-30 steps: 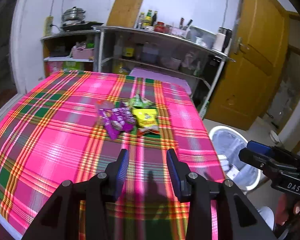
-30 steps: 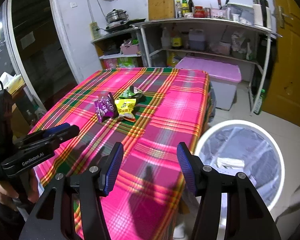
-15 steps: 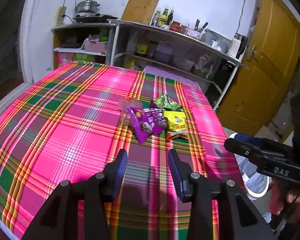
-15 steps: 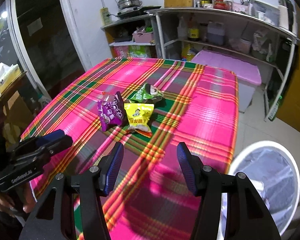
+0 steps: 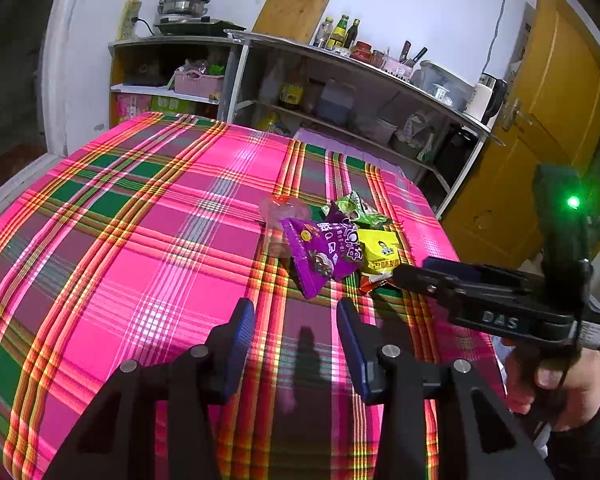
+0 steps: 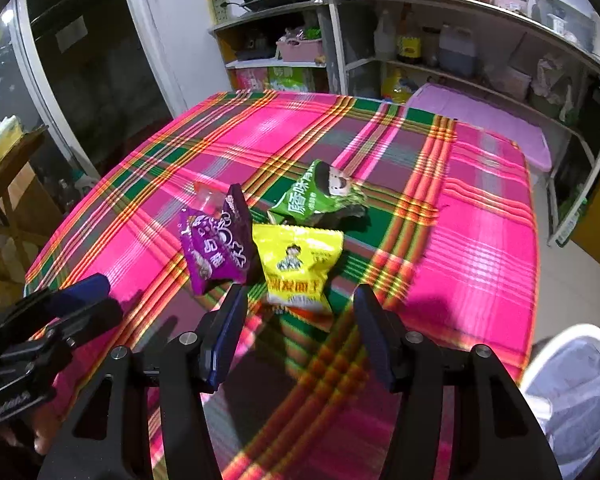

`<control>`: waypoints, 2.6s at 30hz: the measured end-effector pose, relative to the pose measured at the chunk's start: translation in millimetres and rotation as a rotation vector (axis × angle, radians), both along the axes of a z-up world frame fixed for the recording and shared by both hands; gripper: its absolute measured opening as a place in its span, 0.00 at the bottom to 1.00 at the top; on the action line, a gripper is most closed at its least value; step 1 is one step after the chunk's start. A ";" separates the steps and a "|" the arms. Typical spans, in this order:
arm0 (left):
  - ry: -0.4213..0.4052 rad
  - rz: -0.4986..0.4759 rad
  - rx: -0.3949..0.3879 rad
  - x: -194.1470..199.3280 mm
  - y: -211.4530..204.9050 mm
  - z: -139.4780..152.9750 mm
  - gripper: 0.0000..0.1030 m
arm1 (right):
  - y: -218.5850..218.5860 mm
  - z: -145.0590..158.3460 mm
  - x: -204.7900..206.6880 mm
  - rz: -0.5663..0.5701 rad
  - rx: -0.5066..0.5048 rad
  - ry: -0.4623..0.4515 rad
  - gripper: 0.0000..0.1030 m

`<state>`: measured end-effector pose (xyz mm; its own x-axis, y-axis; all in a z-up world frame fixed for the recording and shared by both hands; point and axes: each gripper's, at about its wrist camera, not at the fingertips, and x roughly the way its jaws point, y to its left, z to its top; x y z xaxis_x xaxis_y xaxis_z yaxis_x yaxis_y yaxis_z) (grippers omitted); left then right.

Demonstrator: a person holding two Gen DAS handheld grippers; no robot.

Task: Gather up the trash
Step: 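Grasp the purple snack bag with the left gripper while the right grasps the yellow snack bag, then carry the purple and yellow snack bags over the bin and open both grippers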

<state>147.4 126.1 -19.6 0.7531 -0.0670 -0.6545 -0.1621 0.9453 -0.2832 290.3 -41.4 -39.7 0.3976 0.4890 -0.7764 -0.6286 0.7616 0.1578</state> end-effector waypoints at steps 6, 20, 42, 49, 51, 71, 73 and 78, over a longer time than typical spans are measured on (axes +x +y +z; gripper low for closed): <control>-0.003 0.012 -0.017 7.3 9.1 -0.7 0.50 | 14.7 -14.8 14.1 -0.005 -0.019 0.018 0.38; 0.015 -0.034 -0.034 56.6 0.9 -6.9 0.58 | -20.3 -13.7 7.1 -0.050 0.007 0.013 0.35; 0.119 -0.109 0.194 94.3 -33.7 -24.6 0.47 | -62.2 -0.3 -10.8 -0.112 0.065 -0.002 0.35; 0.092 -0.132 0.166 72.1 -49.6 -18.4 0.45 | -81.1 14.4 -29.2 -0.138 0.076 -0.038 0.35; 0.078 -0.143 0.157 62.4 -56.2 -14.4 0.44 | -85.0 19.0 -36.5 -0.146 0.079 -0.050 0.35; -0.087 -0.231 0.140 -24.2 -122.5 50.2 0.44 | -140.3 55.0 -111.0 -0.224 0.126 -0.126 0.35; -0.095 -0.239 0.141 -30.2 -128.5 53.9 0.44 | -145.6 56.6 -116.4 -0.232 0.129 -0.129 0.35; -0.110 -0.258 0.145 -41.3 -142.1 60.9 0.44 | -157.0 60.7 -124.8 -0.247 0.136 -0.137 0.35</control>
<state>106.1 -15.9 41.4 0.7902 -0.1768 -0.5868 0.1123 0.9830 -0.1450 165.5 -198.4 21.0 0.6138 0.4603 -0.6414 -0.4495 0.8717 0.1953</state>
